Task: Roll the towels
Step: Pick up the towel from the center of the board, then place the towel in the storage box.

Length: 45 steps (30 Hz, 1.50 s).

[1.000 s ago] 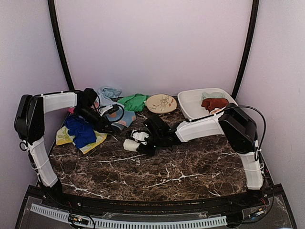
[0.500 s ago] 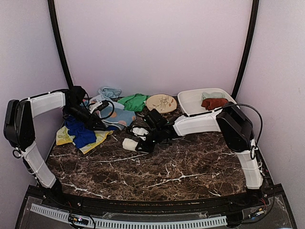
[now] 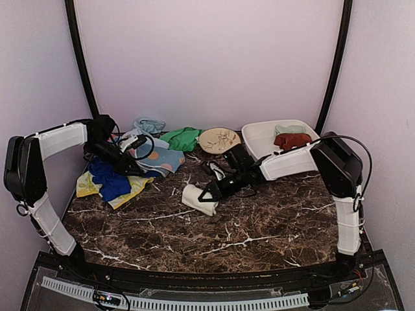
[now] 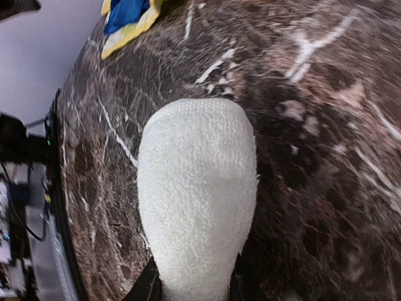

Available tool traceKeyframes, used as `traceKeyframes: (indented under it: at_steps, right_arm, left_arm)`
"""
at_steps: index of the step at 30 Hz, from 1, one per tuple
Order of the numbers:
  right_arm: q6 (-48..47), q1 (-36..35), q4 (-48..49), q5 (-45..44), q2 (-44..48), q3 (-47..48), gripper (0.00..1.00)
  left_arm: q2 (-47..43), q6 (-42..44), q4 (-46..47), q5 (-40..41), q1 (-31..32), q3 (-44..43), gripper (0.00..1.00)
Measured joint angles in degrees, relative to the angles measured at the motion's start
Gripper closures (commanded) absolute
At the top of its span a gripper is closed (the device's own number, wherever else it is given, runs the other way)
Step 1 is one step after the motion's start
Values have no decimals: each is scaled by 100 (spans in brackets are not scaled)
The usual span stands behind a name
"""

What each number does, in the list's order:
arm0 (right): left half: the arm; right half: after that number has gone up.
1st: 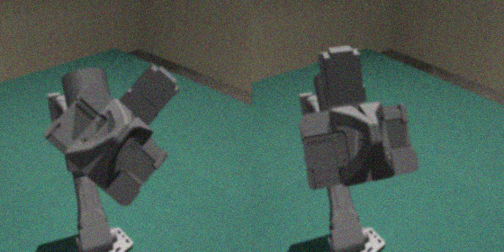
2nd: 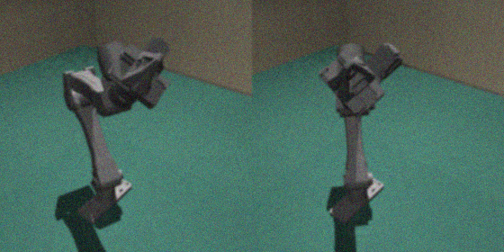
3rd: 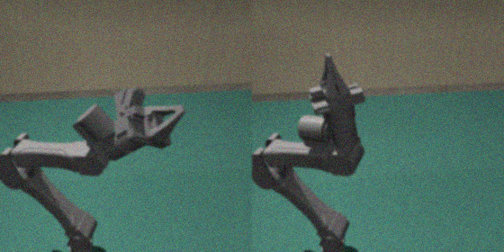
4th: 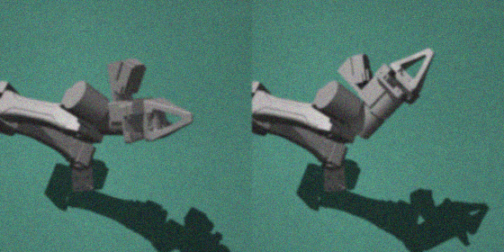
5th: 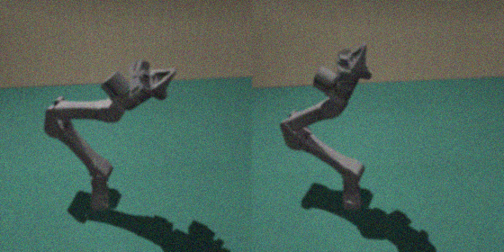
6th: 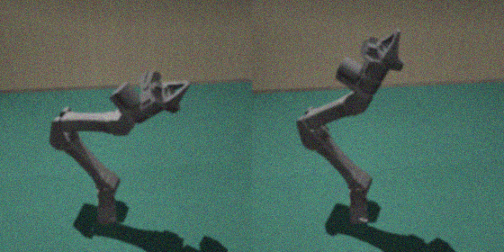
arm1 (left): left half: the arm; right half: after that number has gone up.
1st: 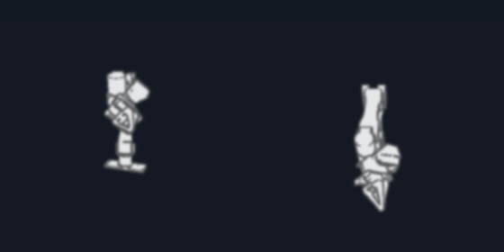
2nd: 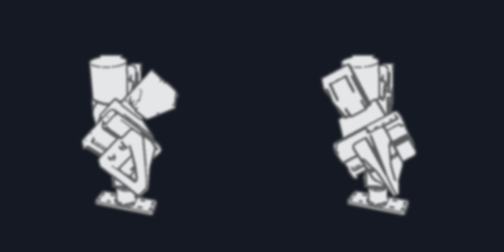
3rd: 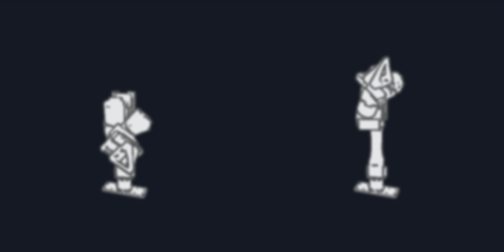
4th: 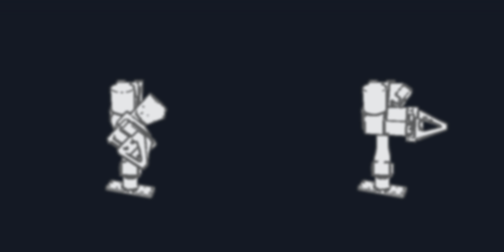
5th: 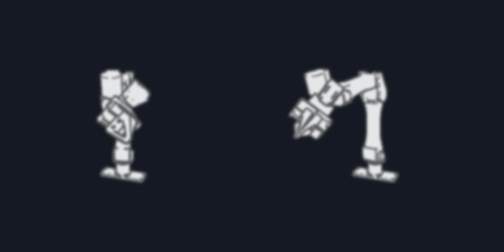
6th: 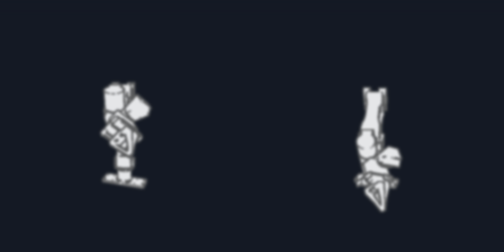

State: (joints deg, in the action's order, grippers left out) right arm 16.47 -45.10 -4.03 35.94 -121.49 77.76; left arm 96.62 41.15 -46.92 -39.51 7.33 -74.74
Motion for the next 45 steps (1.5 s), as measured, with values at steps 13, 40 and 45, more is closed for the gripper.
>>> traceKeyframes:
  at_steps: [13,40,45]
  right_arm:
    - [2636,1204,1008,-1871,2203,-544,100]
    - [6741,1637,-3908,-7663,-815,4148,100]
    - [7182,1746,-4192,-7615,-815,3919,100]
  left_arm:
    - [0,-116,-11,-4,-4,-216,70]
    - [35,-334,175,66,-4,-13,72]
    - [87,-420,225,61,-4,-13,72]
